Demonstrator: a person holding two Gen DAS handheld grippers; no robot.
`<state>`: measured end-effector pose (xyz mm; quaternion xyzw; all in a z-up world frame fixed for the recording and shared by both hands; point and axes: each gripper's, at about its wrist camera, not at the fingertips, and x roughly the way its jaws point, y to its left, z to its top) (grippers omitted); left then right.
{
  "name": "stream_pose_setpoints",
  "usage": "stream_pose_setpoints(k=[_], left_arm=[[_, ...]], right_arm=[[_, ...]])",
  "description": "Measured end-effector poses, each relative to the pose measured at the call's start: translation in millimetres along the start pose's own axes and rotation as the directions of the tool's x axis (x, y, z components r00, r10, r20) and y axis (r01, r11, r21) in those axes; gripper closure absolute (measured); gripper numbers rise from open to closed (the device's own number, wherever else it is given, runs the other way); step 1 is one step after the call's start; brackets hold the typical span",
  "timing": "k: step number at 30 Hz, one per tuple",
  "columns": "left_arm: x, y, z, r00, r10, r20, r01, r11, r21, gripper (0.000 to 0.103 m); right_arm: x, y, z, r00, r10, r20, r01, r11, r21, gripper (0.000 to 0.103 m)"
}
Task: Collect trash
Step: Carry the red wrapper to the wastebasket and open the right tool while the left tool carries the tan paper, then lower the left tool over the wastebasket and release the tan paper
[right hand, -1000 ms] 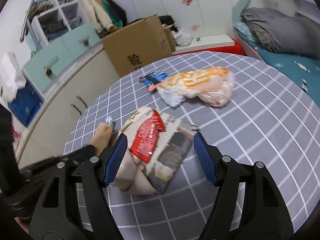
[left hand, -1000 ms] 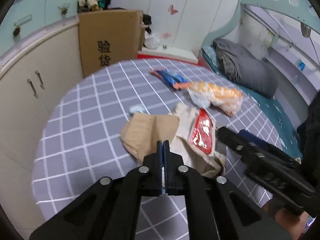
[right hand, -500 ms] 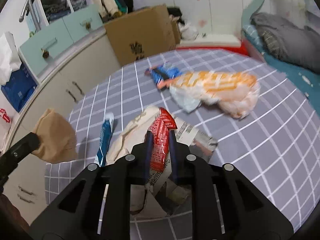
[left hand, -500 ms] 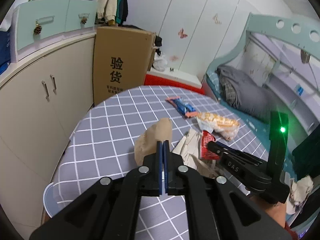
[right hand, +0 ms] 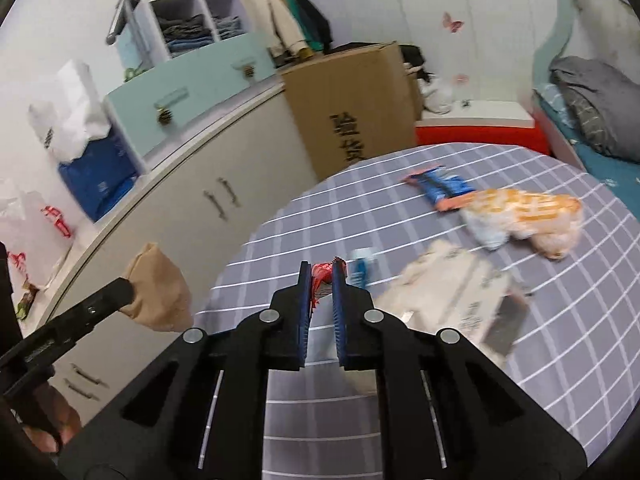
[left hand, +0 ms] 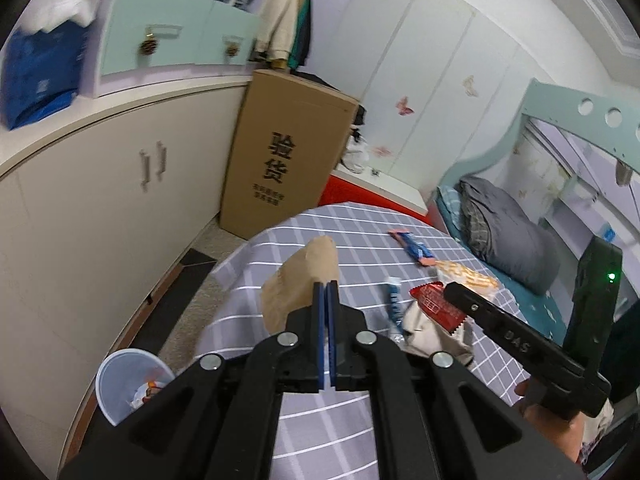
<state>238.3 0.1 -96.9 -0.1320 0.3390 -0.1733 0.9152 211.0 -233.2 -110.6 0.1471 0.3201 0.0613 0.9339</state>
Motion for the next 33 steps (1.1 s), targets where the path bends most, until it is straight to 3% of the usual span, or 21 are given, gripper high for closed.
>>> stream_pose_setpoints(k=[5,10,20,23,25,26,27,33], left_arm=[[-15,42,-3,0.999,0.036,0.014,-0.035,0.998,-0.061,0.101],[-33,90,-8,0.994,0.103,0.022,-0.1,0.989,-0.111,0.101],[-60,209,-33,0.96,0.279,-0.027,-0.277,0.931,-0.237,0.101],[-62,239,-39,0.948,0.314,-0.053,-0.316,0.911,-0.265,0.101],[-62,253,-43,0.939,0.336,-0.071,-0.342,0.897,-0.279,0.101],[-61,257,-44,0.938,0.338,-0.078,-0.346,0.895,-0.283,0.101],[-60,261,-47,0.936,0.341,-0.085,-0.351,0.891,-0.287,0.101],[-50,276,-53,0.931,0.346,-0.119,-0.366,0.887,-0.281,0.101]], right_arm=[[12,52,-10,0.994,0.099,-0.046,-0.101,0.994,-0.044,0.093],[38,117,-28,0.971,0.199,-0.133,-0.213,0.972,-0.098,0.092],[103,227,-75,0.906,0.306,-0.293,-0.365,0.914,-0.175,0.092],[121,250,-87,0.894,0.339,-0.295,-0.401,0.897,-0.184,0.09],[135,262,-94,0.897,0.33,-0.295,-0.396,0.895,-0.203,0.075],[139,265,-97,0.897,0.326,-0.298,-0.393,0.897,-0.203,0.056],[143,268,-100,0.9,0.316,-0.301,-0.385,0.9,-0.205,0.045],[150,272,-109,0.907,0.29,-0.306,-0.361,0.909,-0.207,0.045]])
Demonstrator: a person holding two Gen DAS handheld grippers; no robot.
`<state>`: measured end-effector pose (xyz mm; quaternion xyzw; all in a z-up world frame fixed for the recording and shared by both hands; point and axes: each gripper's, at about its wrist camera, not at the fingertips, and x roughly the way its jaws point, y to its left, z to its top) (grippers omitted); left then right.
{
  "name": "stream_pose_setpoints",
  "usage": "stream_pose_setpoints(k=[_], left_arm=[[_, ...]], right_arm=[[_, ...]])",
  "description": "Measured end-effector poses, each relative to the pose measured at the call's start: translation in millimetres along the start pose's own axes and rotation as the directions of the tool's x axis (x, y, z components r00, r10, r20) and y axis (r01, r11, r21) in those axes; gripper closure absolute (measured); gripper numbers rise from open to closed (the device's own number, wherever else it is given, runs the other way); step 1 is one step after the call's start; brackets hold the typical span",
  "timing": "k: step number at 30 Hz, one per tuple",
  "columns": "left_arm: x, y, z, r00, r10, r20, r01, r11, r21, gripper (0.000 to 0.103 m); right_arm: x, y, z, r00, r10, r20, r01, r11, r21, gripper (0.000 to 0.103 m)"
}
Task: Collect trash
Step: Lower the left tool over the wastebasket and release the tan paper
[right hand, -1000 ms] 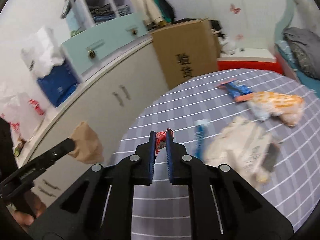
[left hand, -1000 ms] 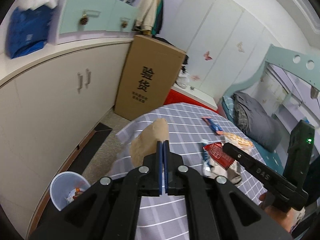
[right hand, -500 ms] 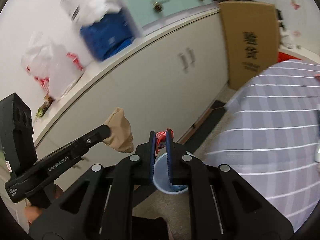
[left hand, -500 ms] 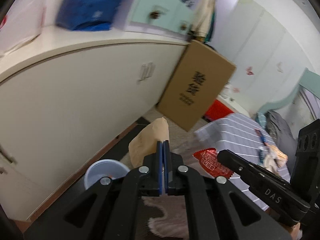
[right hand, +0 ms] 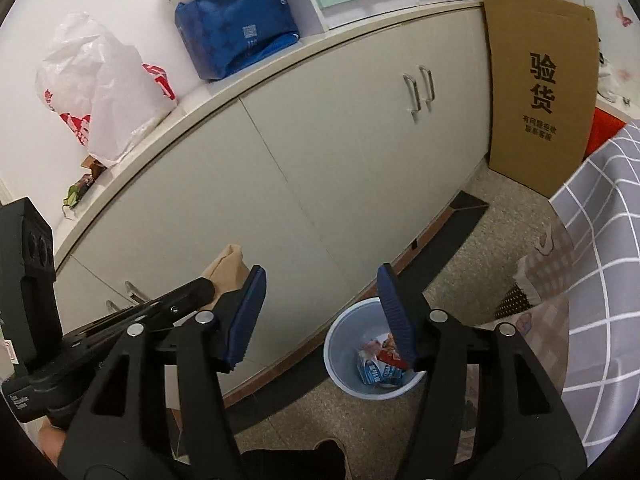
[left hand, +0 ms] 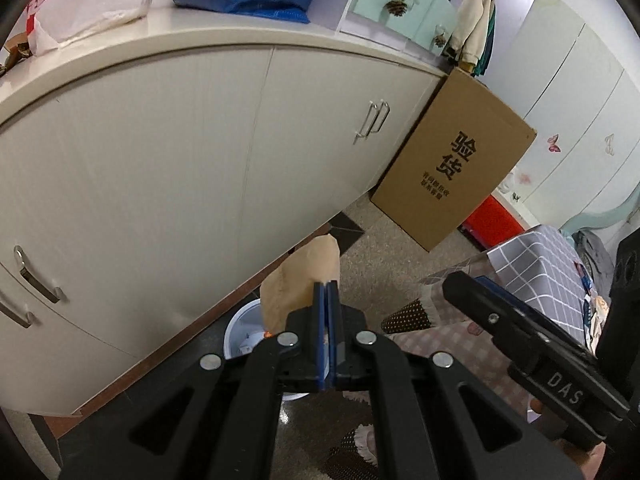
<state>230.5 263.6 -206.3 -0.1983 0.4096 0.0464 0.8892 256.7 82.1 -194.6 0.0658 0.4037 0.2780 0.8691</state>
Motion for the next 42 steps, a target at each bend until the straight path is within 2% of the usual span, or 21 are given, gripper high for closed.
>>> stream_pose_setpoints(k=[4,10,17,27,28,29,31,33,36,42], left_arm=[[7,-4,-4,1.0,-0.003,-0.02,0.004,1.0,0.014,0.101],[26,-15,-6,0.998,0.0,-0.067,0.003,0.999,0.042,0.101],[48,-25,-3,0.993,-0.012,-0.117,0.019,0.998,0.057,0.101],[54,-30,6,0.993,-0.016,-0.113,0.022,0.998,0.052,0.1],[55,-30,7,0.993,-0.017,-0.115,0.023,0.999,0.049,0.096],[57,-29,7,0.992,-0.016,-0.125,0.021,0.999,0.036,0.07],[57,-26,6,0.993,-0.003,-0.118,0.003,1.0,0.0,0.029],[56,-24,6,0.994,-0.009,-0.105,0.008,1.0,-0.01,0.029],[56,-22,4,0.992,-0.02,-0.127,0.016,0.999,-0.03,0.029],[42,-34,3,0.993,-0.028,-0.112,0.026,0.999,-0.022,0.029]], right_arm=[[-4,-6,-2,1.0,-0.03,0.0,0.03,1.0,0.0,0.045],[-18,-15,-2,0.997,-0.066,0.047,0.066,0.998,0.003,0.04],[-26,-29,0,0.993,-0.083,0.078,0.081,0.996,0.023,0.039],[-30,-45,0,0.989,-0.1,0.105,0.093,0.993,0.069,0.037],[-31,-46,0,0.989,-0.101,0.107,0.094,0.993,0.072,0.037],[-32,-47,0,0.989,-0.102,0.111,0.094,0.993,0.076,0.037],[-33,-49,0,0.988,-0.103,0.115,0.094,0.992,0.083,0.037],[-34,-51,-1,0.988,-0.103,0.115,0.093,0.992,0.087,0.037],[-36,-54,-1,0.988,-0.107,0.114,0.096,0.99,0.099,0.037],[-47,-56,-1,0.986,-0.107,0.125,0.093,0.989,0.111,0.037]])
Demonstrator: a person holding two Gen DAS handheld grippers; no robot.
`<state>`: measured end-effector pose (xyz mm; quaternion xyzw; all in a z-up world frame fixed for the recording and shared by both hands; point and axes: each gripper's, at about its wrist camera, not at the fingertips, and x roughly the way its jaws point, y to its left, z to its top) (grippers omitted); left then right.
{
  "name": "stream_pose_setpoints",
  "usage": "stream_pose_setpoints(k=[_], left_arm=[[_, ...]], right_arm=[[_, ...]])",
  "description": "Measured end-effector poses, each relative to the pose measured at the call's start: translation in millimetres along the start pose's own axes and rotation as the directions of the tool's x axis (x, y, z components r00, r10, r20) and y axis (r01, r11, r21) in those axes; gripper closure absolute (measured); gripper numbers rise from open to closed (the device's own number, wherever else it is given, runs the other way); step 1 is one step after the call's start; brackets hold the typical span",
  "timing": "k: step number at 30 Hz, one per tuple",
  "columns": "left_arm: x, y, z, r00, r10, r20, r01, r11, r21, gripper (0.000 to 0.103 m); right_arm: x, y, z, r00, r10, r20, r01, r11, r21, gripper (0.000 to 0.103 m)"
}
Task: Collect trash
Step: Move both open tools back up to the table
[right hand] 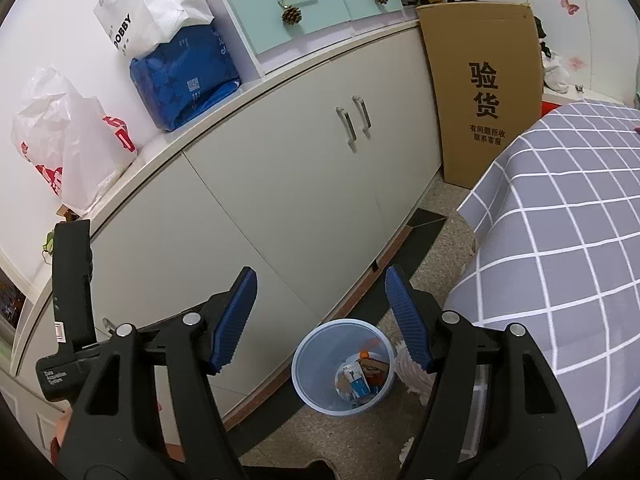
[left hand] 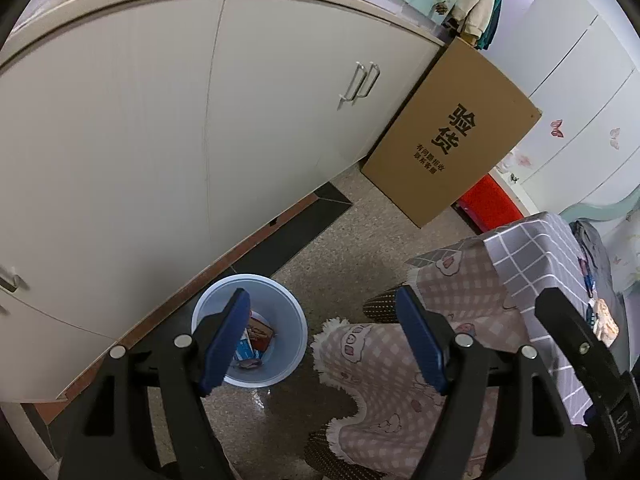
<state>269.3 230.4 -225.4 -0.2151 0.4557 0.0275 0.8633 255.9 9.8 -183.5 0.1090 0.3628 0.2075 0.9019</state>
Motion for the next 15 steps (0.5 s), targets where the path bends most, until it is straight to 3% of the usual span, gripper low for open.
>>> stream_pose_setpoints(k=[8,15], left_arm=[[-30,-36,-4,0.999,-0.021,0.043,0.019,0.999,0.047,0.029],[-51,-101,-13,0.996,-0.063,0.067,0.054,0.989,0.139,0.029]], right_arm=[[-32,-9,5,0.999,0.0,0.043,-0.001,1.0,0.022,0.036],[-80,-44,9,0.994,-0.039,0.103,0.03,0.996,0.081,0.036]])
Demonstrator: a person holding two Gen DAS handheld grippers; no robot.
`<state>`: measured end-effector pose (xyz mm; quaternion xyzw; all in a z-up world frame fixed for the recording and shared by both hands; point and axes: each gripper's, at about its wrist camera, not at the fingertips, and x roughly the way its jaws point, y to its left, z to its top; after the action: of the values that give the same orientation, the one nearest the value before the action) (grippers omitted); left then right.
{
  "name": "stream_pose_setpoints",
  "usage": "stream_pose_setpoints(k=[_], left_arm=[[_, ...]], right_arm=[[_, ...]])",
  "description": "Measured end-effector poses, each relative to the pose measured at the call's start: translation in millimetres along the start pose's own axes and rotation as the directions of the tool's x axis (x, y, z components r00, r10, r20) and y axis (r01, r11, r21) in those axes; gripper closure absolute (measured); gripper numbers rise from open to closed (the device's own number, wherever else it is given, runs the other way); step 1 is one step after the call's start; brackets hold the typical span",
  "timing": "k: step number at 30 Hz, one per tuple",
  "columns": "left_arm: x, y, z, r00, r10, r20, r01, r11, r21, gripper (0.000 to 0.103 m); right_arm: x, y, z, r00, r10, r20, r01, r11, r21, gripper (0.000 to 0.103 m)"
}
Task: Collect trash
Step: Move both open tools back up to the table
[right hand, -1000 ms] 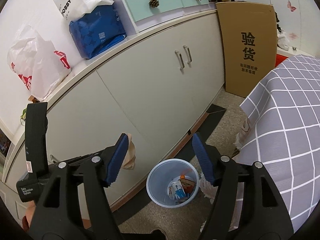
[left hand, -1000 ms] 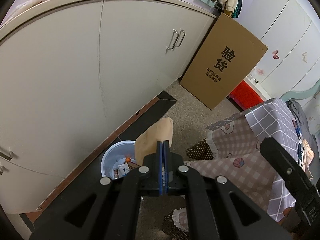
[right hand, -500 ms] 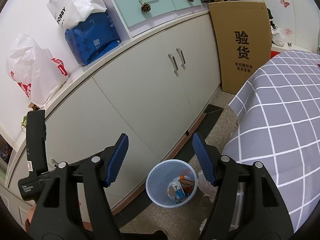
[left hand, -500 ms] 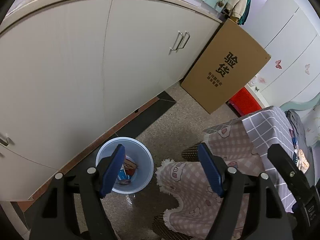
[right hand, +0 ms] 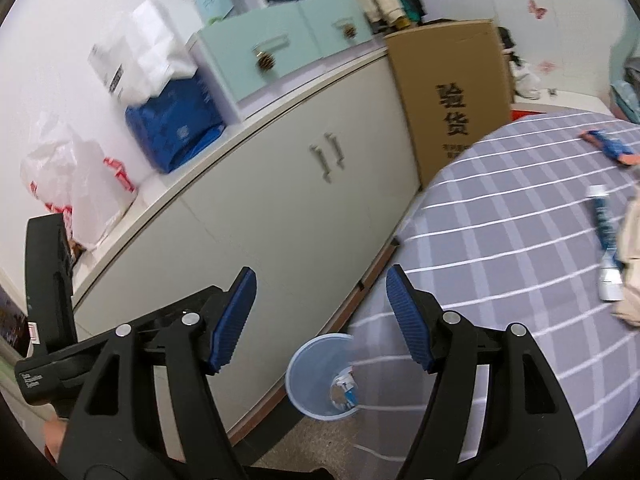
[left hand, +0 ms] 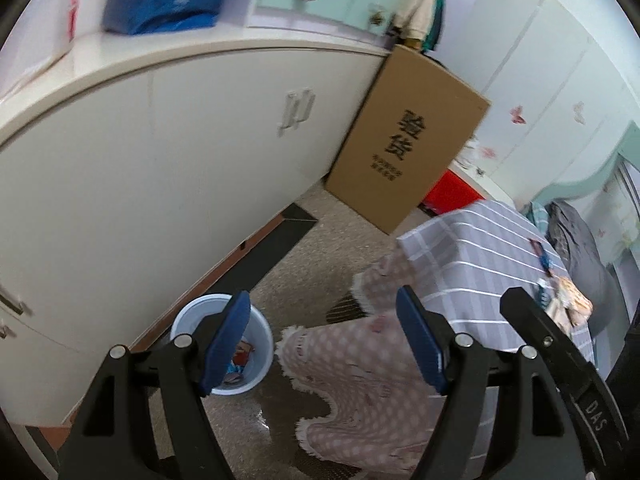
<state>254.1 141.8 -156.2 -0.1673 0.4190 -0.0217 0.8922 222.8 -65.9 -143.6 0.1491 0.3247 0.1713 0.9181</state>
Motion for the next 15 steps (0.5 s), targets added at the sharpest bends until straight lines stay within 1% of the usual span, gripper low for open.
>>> stream_pose_setpoints(k=[1,3,7,10,12,14,15], left_arm=[[0,-8,-1,1.0,-0.01,0.0,0.01,1.0,0.012,0.029],[0,-40,-3,0.999,-0.04,-0.004,0.041,0.997,0.058,0.029],[9,-100,-10,0.994,-0.101,-0.038,0.106,0.985,0.139,0.029],[22,-153,-17,0.983,-0.164,-0.088,0.178,0.965,0.194,0.029],[35,-192,-24,0.969,-0.211,-0.13,0.236,0.945,0.228,0.029],[49,-224,-31,0.962,-0.222,-0.16,0.258,0.929,0.265,0.029],[55,-235,-34,0.961,-0.219,-0.171,0.26,0.924,0.28,0.029]], right_arm=[[-8,-8,2,1.0,-0.008,0.011,0.008,1.0,0.011,0.036],[-26,-28,6,0.999,-0.037,0.034,0.036,0.999,0.033,0.035],[-67,-81,15,0.989,-0.118,0.084,0.11,0.989,0.094,0.033],[-93,-118,20,0.977,-0.18,0.115,0.164,0.977,0.137,0.03],[-113,-152,24,0.962,-0.236,0.136,0.211,0.961,0.178,0.029],[-130,-184,27,0.949,-0.284,0.141,0.25,0.943,0.218,0.029],[-134,-194,27,0.945,-0.297,0.14,0.26,0.937,0.232,0.029]])
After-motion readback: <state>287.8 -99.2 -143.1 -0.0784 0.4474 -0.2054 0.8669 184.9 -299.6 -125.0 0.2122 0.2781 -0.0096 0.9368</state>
